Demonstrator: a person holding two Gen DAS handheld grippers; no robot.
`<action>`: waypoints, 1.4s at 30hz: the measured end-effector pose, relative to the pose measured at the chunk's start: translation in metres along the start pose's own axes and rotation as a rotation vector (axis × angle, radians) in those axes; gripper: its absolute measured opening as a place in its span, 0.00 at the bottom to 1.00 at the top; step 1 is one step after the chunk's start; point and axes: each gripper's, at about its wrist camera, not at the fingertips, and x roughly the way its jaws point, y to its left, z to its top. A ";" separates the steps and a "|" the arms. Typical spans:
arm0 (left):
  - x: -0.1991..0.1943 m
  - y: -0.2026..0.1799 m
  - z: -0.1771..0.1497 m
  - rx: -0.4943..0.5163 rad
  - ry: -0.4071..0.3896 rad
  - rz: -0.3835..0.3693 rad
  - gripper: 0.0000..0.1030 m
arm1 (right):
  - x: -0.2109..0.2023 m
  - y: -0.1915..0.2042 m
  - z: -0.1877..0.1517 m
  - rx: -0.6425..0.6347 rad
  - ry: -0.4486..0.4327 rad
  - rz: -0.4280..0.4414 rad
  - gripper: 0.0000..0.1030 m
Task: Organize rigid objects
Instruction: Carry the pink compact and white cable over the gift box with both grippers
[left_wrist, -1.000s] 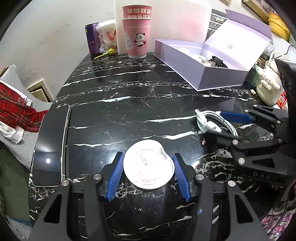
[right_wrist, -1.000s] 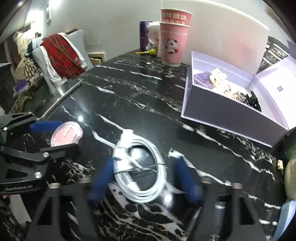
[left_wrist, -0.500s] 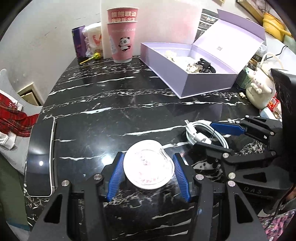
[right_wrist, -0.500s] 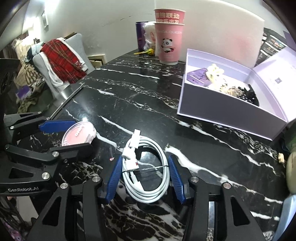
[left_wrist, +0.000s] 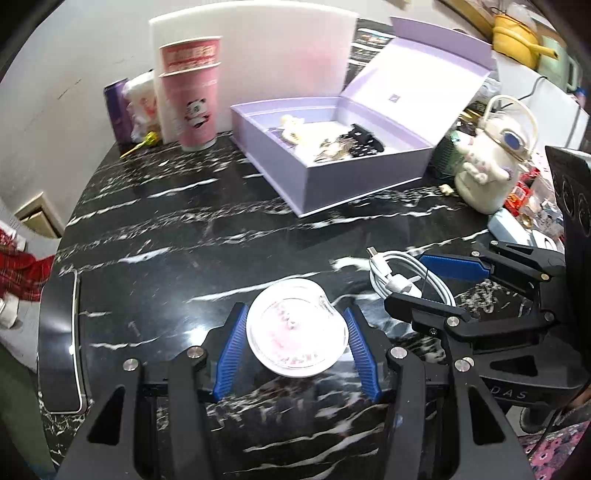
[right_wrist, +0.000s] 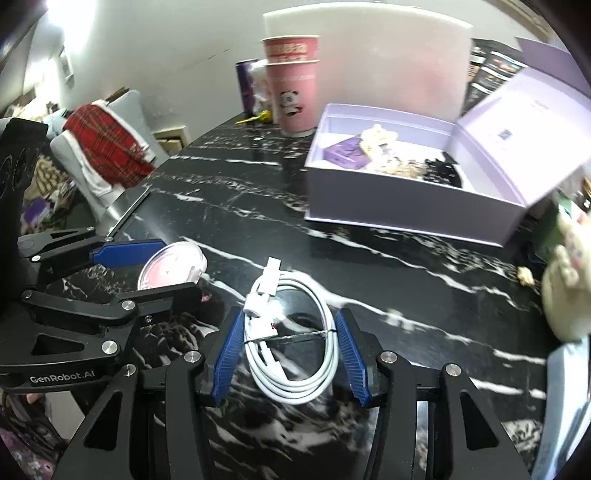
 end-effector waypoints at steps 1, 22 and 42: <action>0.000 -0.004 0.001 0.009 -0.003 -0.005 0.52 | -0.003 -0.002 -0.001 0.007 -0.004 -0.008 0.49; -0.004 -0.056 0.026 0.110 -0.041 -0.072 0.51 | -0.051 -0.040 -0.019 0.111 -0.061 -0.118 0.49; 0.001 -0.054 0.068 0.118 -0.078 -0.069 0.52 | -0.055 -0.065 0.014 0.085 -0.095 -0.123 0.49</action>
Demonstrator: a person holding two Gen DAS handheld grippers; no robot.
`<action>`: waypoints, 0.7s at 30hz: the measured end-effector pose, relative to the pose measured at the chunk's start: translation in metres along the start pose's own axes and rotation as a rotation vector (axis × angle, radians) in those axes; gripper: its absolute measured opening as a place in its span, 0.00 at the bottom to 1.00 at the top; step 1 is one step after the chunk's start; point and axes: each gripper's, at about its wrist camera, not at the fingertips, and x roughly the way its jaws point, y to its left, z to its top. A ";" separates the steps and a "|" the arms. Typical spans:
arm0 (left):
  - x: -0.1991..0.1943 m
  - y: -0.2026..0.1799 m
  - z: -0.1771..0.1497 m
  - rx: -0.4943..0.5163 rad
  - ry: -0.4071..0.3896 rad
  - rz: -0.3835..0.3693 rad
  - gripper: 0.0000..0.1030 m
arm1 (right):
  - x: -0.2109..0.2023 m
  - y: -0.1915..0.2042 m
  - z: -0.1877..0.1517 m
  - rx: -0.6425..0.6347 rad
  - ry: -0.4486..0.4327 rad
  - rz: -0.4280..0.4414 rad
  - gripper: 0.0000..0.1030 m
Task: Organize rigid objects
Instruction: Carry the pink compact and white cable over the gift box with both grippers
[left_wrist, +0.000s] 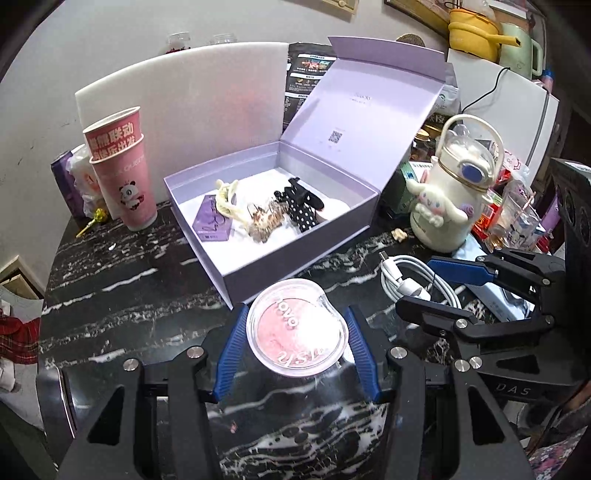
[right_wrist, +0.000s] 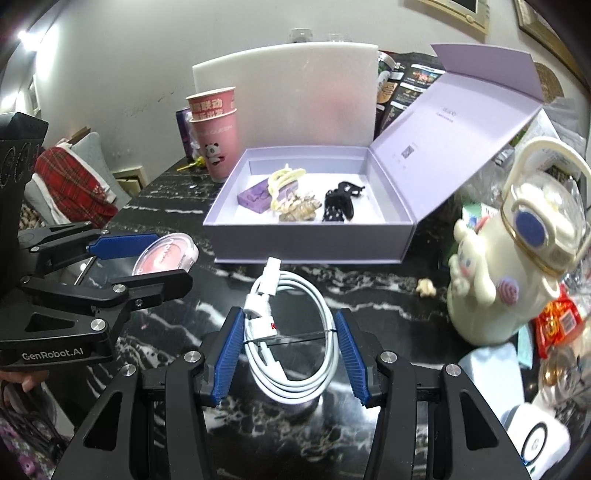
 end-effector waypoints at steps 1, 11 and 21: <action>0.000 0.001 0.003 0.000 -0.002 0.001 0.52 | 0.000 -0.001 0.002 -0.002 -0.003 0.001 0.49; 0.006 0.014 0.029 -0.003 -0.029 0.017 0.52 | 0.009 -0.010 0.026 -0.010 -0.025 0.006 0.49; 0.014 0.022 0.050 0.009 -0.043 0.025 0.52 | 0.016 -0.018 0.046 -0.024 -0.042 0.009 0.49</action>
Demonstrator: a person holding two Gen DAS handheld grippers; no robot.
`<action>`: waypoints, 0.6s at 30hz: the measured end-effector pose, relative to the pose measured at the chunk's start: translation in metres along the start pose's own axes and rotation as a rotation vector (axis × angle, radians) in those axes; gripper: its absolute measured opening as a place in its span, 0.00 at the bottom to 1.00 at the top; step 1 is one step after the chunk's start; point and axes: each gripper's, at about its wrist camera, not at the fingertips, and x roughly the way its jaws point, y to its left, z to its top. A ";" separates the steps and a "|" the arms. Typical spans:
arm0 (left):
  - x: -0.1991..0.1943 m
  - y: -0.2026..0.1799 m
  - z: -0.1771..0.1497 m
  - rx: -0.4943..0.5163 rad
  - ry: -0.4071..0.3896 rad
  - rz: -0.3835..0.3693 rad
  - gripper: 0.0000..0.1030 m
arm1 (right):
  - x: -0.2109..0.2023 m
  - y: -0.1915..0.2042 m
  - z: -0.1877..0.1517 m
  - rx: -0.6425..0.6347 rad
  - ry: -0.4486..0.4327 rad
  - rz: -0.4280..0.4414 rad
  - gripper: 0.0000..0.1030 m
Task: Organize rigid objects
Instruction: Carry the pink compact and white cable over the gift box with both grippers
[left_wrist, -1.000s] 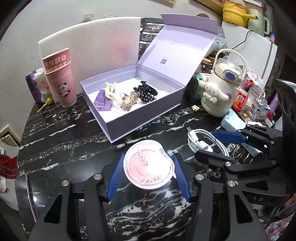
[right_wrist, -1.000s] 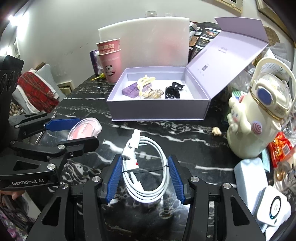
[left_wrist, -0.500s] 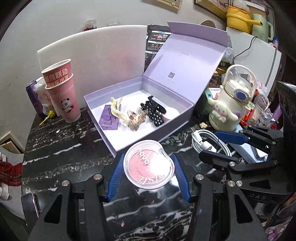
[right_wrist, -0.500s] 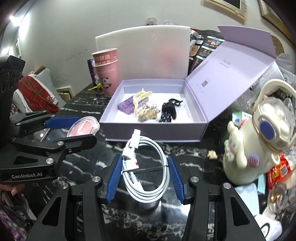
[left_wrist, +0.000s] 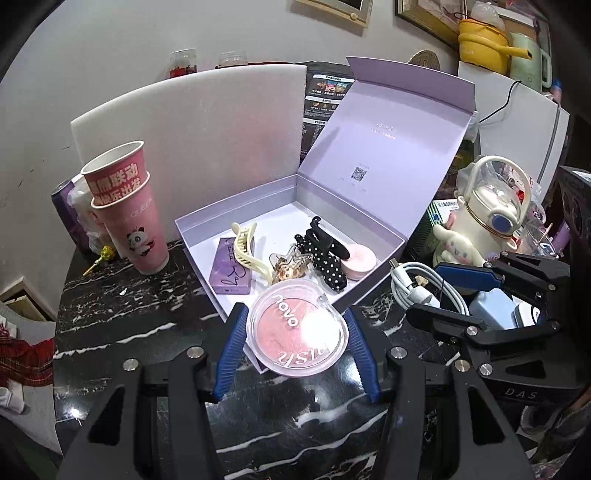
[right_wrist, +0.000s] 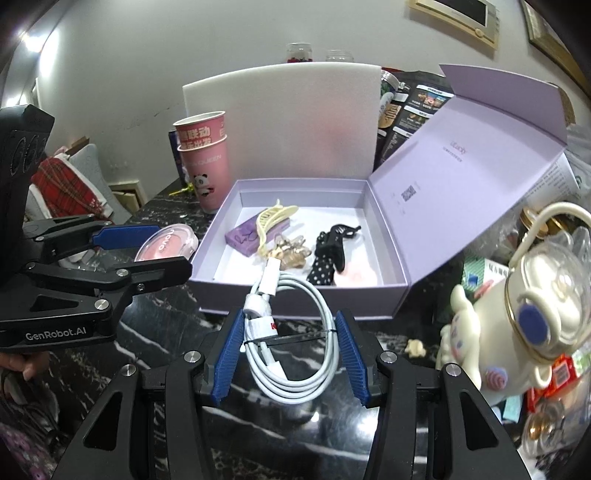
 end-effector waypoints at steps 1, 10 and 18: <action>0.001 0.000 0.002 0.001 -0.001 -0.001 0.52 | 0.001 -0.001 0.002 -0.001 -0.002 0.002 0.49; 0.015 0.008 0.016 0.008 0.001 0.002 0.52 | 0.012 -0.007 0.019 -0.010 -0.012 0.003 0.49; 0.030 0.019 0.028 0.005 0.009 0.006 0.52 | 0.030 -0.016 0.034 -0.006 -0.014 0.008 0.49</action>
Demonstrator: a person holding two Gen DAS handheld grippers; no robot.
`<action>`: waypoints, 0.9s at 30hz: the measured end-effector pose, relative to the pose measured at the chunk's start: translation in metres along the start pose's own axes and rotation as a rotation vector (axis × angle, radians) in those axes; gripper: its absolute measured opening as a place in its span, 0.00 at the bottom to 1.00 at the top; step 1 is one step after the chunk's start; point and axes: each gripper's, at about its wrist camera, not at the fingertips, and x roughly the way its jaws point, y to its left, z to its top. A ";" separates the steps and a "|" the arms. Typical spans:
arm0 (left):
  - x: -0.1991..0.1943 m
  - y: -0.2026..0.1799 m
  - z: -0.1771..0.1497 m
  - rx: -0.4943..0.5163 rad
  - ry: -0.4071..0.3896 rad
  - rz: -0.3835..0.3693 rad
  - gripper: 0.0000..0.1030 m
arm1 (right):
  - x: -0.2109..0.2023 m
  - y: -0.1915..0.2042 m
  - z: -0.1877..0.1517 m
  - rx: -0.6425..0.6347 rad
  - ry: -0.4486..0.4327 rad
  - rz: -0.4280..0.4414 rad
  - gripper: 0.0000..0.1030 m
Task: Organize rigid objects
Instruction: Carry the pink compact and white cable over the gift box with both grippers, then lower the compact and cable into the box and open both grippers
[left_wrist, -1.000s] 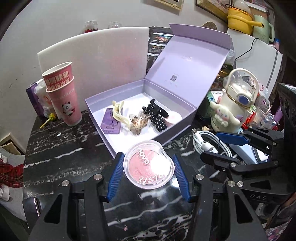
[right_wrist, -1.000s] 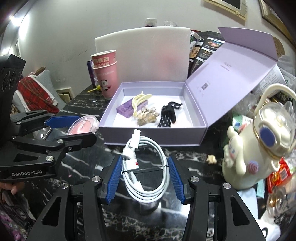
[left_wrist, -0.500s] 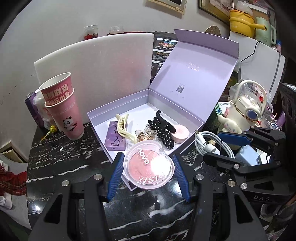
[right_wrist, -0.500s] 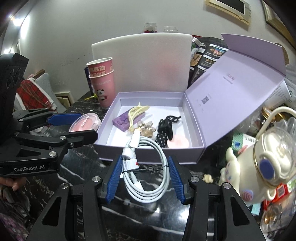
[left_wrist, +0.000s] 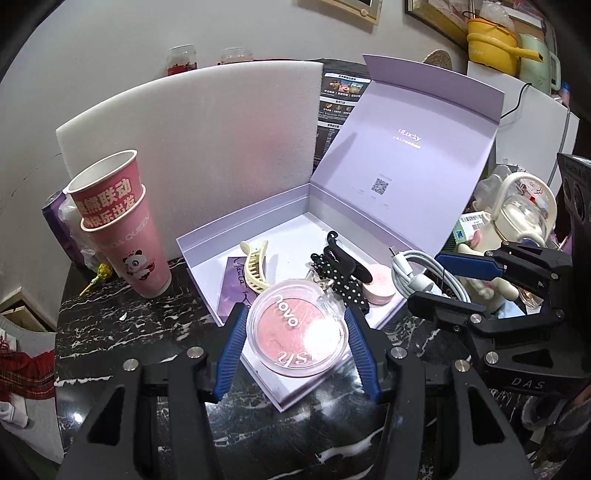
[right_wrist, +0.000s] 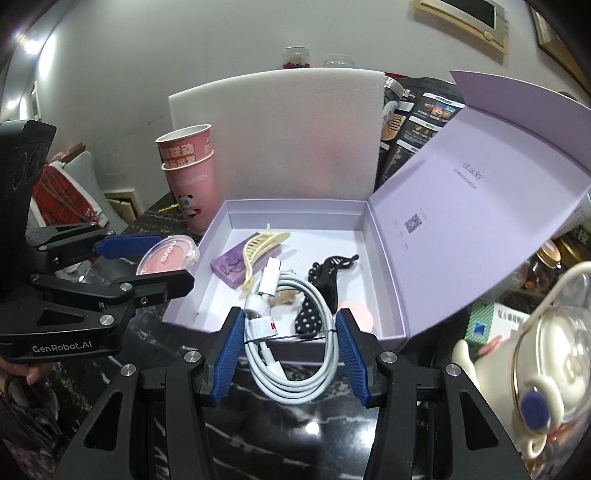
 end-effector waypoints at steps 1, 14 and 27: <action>0.002 0.002 0.002 -0.001 0.000 0.001 0.52 | 0.003 -0.001 0.003 -0.001 0.001 -0.001 0.49; 0.033 0.016 0.029 -0.007 -0.003 0.003 0.52 | 0.037 -0.015 0.028 0.001 0.013 -0.012 0.49; 0.071 0.025 0.047 0.004 0.011 0.008 0.52 | 0.072 -0.027 0.053 0.013 0.012 -0.028 0.49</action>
